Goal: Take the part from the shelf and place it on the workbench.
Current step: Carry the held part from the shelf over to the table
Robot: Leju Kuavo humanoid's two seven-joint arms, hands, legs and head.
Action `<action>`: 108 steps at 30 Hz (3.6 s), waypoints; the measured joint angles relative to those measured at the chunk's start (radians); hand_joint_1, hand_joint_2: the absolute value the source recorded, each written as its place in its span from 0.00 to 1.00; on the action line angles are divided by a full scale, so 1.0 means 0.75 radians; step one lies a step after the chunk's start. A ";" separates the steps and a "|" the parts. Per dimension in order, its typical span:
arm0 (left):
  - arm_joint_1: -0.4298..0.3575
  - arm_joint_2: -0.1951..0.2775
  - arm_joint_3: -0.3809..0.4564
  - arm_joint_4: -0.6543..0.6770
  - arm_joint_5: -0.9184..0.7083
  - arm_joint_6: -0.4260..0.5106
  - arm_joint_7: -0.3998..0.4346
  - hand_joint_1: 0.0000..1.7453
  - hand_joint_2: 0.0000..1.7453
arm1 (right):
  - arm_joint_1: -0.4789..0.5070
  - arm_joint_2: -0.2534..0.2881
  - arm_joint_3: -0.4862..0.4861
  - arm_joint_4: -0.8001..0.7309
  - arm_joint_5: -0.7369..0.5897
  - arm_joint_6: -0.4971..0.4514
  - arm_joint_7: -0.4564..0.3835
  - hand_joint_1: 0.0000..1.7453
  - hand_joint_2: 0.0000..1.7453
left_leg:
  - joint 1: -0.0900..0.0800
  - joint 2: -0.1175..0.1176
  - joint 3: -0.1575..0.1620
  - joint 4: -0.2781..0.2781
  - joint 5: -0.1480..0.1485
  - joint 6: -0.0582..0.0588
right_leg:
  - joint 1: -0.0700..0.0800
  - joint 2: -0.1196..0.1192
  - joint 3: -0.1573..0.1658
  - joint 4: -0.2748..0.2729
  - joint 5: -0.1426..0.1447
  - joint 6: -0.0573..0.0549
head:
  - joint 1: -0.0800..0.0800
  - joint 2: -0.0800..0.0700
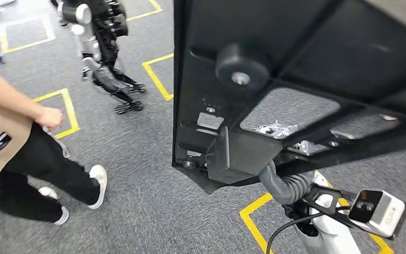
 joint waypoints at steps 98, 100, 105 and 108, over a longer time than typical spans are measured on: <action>-0.026 0.148 0.210 -0.010 -0.019 -0.077 -0.177 0.00 1.00 | -0.124 0.028 -0.080 0.183 -0.036 -0.013 0.049 1.00 1.00 | -0.002 0.064 0.054 -0.097 0.005 0.055 | -0.002 -0.115 -0.015 0.069 -0.035 0.064 | 0.005 0.000; -0.027 0.148 0.210 -0.010 -0.024 -0.079 -0.177 0.00 1.00 | -0.124 0.028 -0.080 0.183 -0.036 -0.016 0.047 1.00 1.00 | -0.002 0.067 0.057 -0.098 0.003 0.062 | -0.007 -0.120 -0.093 0.220 -0.114 0.075 | 0.009 0.000; -0.026 0.148 0.210 -0.010 -0.031 -0.082 -0.177 0.00 1.00 | -0.112 0.027 -0.080 0.183 -0.036 -0.027 0.045 1.00 1.00 | -0.002 0.070 0.080 -0.096 -0.018 0.055 | -0.019 -0.126 -0.151 0.264 -0.075 0.077 | 0.010 0.000; -0.027 0.148 0.210 -0.010 -0.032 -0.083 -0.177 0.00 1.00 | -0.111 0.027 -0.080 0.182 -0.034 -0.032 0.035 1.00 1.00 | -0.005 0.074 0.097 -0.098 -0.039 0.037 | -0.010 -0.148 -0.056 0.032 0.015 0.056 | 0.009 0.000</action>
